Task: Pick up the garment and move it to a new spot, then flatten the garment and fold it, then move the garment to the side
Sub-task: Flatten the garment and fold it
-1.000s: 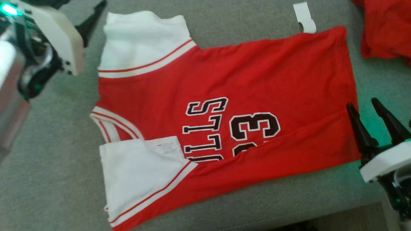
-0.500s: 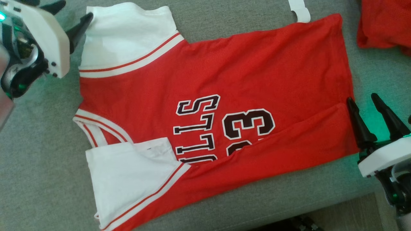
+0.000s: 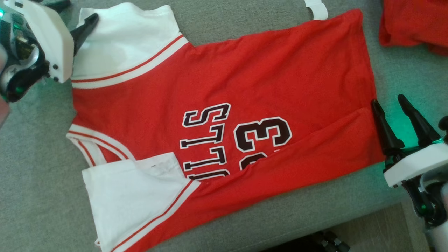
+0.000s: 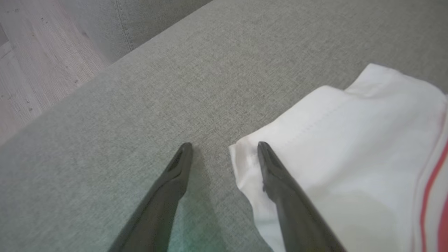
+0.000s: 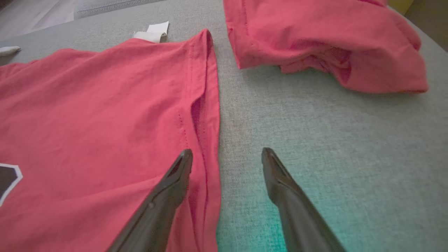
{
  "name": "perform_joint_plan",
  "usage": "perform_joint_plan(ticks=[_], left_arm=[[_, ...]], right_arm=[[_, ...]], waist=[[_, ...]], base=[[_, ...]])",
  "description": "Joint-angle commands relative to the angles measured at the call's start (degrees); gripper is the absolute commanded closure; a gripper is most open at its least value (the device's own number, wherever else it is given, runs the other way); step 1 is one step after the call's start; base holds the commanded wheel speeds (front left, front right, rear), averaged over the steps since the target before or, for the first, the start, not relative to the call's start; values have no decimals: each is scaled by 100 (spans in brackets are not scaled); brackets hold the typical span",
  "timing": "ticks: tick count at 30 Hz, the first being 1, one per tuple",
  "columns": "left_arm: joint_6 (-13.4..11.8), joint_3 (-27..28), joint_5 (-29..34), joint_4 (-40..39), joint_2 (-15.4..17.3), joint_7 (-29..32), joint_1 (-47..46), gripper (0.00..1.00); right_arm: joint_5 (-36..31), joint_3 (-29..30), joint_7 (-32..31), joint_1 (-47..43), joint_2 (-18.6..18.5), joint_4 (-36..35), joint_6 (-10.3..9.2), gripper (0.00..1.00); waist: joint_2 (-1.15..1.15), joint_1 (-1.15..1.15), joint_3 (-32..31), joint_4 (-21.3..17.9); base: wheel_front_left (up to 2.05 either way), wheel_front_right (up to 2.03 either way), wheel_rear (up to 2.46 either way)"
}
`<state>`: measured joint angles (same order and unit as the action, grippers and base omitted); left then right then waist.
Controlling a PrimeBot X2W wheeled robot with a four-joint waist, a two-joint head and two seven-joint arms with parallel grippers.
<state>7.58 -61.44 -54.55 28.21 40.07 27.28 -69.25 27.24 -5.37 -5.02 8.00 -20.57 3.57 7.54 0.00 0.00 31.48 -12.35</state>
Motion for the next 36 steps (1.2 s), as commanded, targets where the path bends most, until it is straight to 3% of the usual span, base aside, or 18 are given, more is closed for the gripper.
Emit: perform_joint_plan(ticks=[1,2,3,9,15,25,36], left_arm=[[-9,123,-66,-33,282,71,-220,51],[-9,85,-107,-37,292,89,-229,69],[-9,50,-153,-44,299,101,-235,100],[-9,-178,-23,-110,329,-271,-409,100],[-9,-443,278,-68,214,-1053,-612,100],[-9,-925,391,-48,-36,-1651,-1012,100],[-9,-1127,314,3,-73,-1709,-1117,100]], right_arm=[[36,-64,68,-31,-98,-122,-5,0],[35,-64,72,-30,-92,-111,-5,0],[33,-64,73,-27,-86,-101,-5,0],[145,-133,-37,182,-127,-186,-5,0],[499,-453,-812,939,-269,-65,-5,0],[504,-682,-1576,2685,-210,1574,-5,0],[793,-1018,-1503,3356,-90,2550,-5,0]], waist=[[0,0,-8,-12],[0,0,-16,-17],[0,0,-30,-20],[0,0,-193,56],[0,0,-375,205],[0,0,-375,510],[0,0,-374,627]], base=[[0,0,0],[0,0,0],[0,0,0],[0,0,0],[0,0,0],[0,0,0],[0,0,0]])
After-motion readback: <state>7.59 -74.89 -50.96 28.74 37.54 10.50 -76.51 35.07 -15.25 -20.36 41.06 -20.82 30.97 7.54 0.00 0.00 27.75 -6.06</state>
